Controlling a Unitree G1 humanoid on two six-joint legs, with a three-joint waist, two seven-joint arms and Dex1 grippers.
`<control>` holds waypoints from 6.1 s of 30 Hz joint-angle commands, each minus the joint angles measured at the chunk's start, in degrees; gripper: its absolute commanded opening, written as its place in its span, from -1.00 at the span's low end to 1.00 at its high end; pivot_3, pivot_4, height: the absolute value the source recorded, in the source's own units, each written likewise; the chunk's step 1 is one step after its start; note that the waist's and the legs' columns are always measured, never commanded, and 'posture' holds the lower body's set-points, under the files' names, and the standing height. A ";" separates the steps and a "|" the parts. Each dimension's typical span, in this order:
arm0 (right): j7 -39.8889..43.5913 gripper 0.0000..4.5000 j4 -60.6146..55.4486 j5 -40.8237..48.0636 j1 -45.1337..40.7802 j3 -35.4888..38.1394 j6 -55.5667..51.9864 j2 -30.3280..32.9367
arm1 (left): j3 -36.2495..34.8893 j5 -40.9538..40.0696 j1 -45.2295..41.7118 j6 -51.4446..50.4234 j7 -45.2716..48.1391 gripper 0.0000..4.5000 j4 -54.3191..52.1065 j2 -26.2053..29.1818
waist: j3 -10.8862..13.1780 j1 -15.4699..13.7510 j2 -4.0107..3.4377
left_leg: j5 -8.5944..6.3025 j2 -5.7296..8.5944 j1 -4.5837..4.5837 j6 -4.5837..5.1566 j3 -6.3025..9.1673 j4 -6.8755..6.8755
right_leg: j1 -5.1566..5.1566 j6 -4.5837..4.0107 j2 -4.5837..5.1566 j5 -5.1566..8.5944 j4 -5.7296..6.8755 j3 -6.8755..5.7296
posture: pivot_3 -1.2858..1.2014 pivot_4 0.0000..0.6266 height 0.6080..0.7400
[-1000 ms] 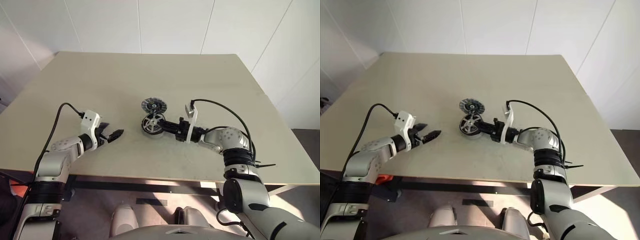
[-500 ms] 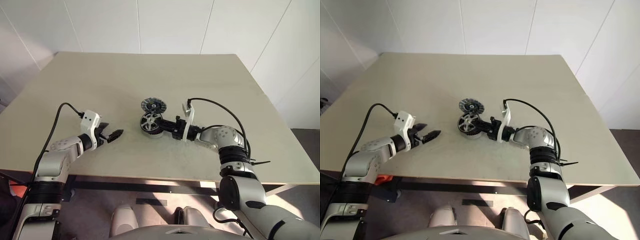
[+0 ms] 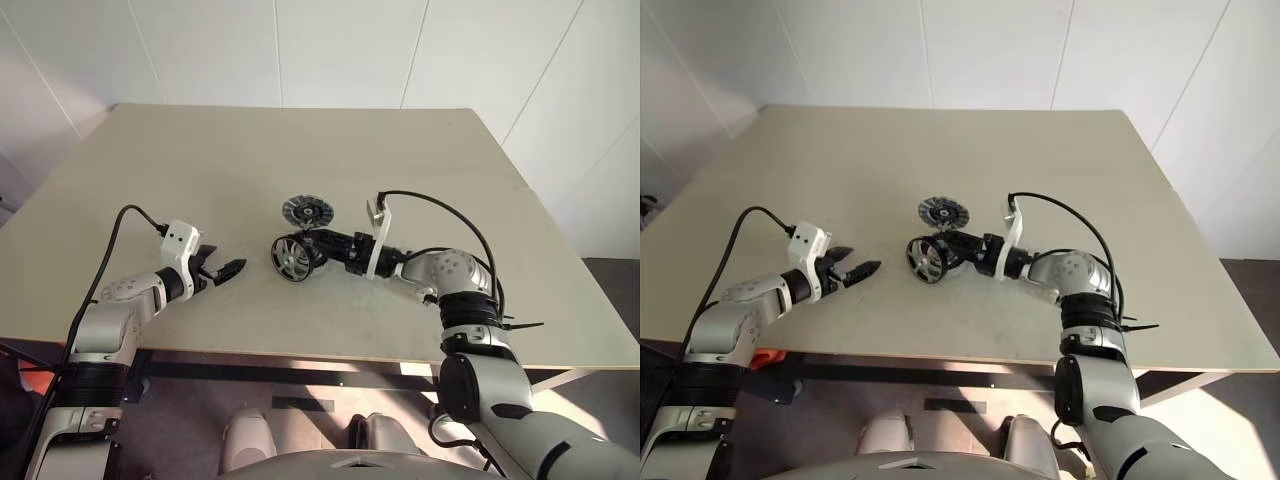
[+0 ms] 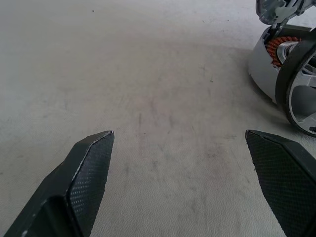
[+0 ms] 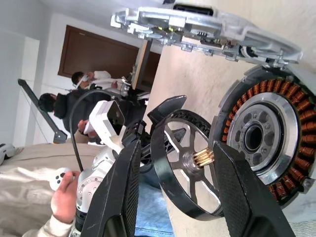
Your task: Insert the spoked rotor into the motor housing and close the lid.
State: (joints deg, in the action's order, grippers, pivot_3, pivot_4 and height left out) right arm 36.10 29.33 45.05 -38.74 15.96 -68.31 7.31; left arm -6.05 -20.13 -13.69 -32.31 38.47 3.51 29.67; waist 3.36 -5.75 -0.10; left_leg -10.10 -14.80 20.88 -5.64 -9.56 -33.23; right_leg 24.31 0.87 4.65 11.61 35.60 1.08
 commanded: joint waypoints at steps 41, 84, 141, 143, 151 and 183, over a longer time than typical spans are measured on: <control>17.38 0.16 -11.41 -8.57 4.32 -14.43 18.71 5.33 | 0.17 -0.09 -0.23 0.38 -0.23 1.00 -2.68 -0.08 | -0.05 0.17 0.09 | 0.15 -0.01 0.00 0.12 0.13 -0.04 | -0.05 -0.05 0.00 -0.03 0.09 -0.10 | 0.03 -1.00 1.00; 13.74 0.16 -3.08 -31.65 3.81 -23.95 56.04 0.30 | -0.25 -0.06 -0.32 0.21 -0.14 1.00 -2.36 0.47 | -0.06 0.40 0.11 | 0.08 -0.01 0.00 0.27 0.14 -0.04 | -0.05 -0.06 -0.01 -0.03 0.10 -0.10 | 0.03 -1.00 1.00; 16.85 -0.25 0.16 -35.63 3.55 -24.81 59.46 2.60 | -0.18 0.14 0.12 0.51 -0.56 1.00 -2.22 0.10 | -0.10 0.44 0.17 | 0.04 -0.01 -0.02 0.37 0.15 -0.06 | -0.07 -0.06 -0.01 -0.03 0.10 -0.11 | 0.03 -1.00 1.00; 15.71 0.07 0.41 -36.07 3.32 -24.71 60.09 2.41 | -0.16 0.16 0.09 0.50 -0.57 1.00 -2.18 0.09 | -0.10 0.44 0.17 | 0.04 -0.01 -0.02 0.37 0.15 -0.06 | -0.08 -0.06 -0.01 -0.03 0.10 -0.10 | 0.03 -1.00 1.00; 16.38 0.52 -0.86 -33.75 3.41 -23.54 60.66 2.49 | -0.06 0.14 0.09 0.46 -0.64 1.00 -2.25 -0.05 | -0.10 0.45 0.17 | 0.04 -0.01 -0.02 0.37 0.15 -0.06 | -0.08 -0.06 -0.01 -0.03 0.10 -0.10 | 0.03 -1.00 1.00; 7.89 -0.51 7.50 -41.64 2.68 -26.83 58.83 1.93 | -0.17 0.09 0.26 0.42 -1.10 1.00 -2.47 -0.13 | -0.14 0.58 0.21 | 0.04 -0.01 -0.10 0.37 0.15 -0.05 | -0.11 -0.06 -0.02 -0.03 0.11 -0.09 | 0.03 -1.00 1.00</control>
State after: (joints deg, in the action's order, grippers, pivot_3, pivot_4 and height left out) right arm 46.28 33.78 6.36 -36.17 -10.02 -9.40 8.85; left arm -5.59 -20.01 -13.00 -32.37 37.48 2.50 29.23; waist 3.22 -5.16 0.11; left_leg -10.06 -14.81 20.69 -5.28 -9.41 -33.28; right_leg 24.12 0.81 4.63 11.58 35.72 0.99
